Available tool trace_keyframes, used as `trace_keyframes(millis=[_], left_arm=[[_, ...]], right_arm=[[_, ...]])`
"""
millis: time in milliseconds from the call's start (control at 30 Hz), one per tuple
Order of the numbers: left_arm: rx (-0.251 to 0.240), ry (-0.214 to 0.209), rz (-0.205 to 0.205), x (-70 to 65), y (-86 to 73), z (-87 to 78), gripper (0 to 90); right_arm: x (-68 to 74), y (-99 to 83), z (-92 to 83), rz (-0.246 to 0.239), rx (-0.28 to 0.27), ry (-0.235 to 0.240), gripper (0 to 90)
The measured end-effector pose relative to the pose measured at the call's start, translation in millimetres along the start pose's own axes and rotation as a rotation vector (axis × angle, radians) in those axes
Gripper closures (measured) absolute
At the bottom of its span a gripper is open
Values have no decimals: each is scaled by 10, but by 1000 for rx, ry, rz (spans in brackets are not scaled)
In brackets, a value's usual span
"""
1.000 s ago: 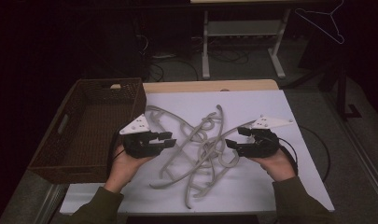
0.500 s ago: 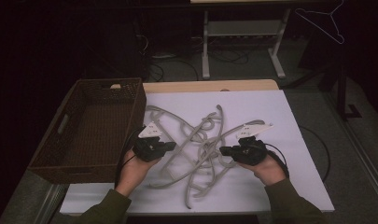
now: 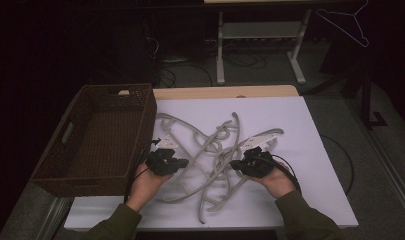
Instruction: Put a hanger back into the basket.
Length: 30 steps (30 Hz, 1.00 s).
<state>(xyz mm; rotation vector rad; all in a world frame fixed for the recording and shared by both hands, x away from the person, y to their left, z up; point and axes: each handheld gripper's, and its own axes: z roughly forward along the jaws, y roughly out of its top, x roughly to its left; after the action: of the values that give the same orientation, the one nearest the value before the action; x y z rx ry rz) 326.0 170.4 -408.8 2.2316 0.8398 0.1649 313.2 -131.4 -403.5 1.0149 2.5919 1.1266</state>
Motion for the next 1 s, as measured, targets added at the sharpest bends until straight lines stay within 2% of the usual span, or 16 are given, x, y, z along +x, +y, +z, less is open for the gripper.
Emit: trace_keyframes(millis=[67,133,300,333,400,467,600,667,700,733,800,867,933,967,1000], left_arm=[[4,-7,4,-3,-1,6,900],[15,-34,1,-27,-5,26,900],[29,-73,26,-107,5,56,900],[20,-100,24,-142,12,60,900],[19,-114,32,-152,15,63,900],[20,-147,33,-234,20,98,900],[24,-170,51,-318,31,130,900],[28,-190,59,-370,35,149,900],[28,-190,59,-370,35,149,900],[23,-221,60,-378,39,151,900],[21,-223,58,-391,42,144,900],[21,-217,53,-376,38,133,900],[12,-209,42,-335,28,104,900],[4,-204,32,-311,21,84,900],[4,-195,34,-274,17,62,891]], right_arm=[[-12,-2,10,1,8,-9,897],[-27,-3,21,8,17,-21,897],[-68,-11,34,13,28,-50,896],[-97,-14,26,20,26,-72,897],[-126,-23,30,27,34,-82,897],[-157,-31,45,29,42,-97,897],[-196,-33,68,23,47,-122,897],[-240,-44,78,12,45,-150,896],[-243,-46,71,29,47,-154,897],[-257,-50,64,22,39,-164,897],[-289,-55,41,36,23,-176,896],[-309,-56,-2,79,-1,-184,875],[-339,-55,-44,117,-29,-194,781],[-368,-51,-53,127,-40,-197,766],[-394,-40,-53,162,-59,-200,728]])
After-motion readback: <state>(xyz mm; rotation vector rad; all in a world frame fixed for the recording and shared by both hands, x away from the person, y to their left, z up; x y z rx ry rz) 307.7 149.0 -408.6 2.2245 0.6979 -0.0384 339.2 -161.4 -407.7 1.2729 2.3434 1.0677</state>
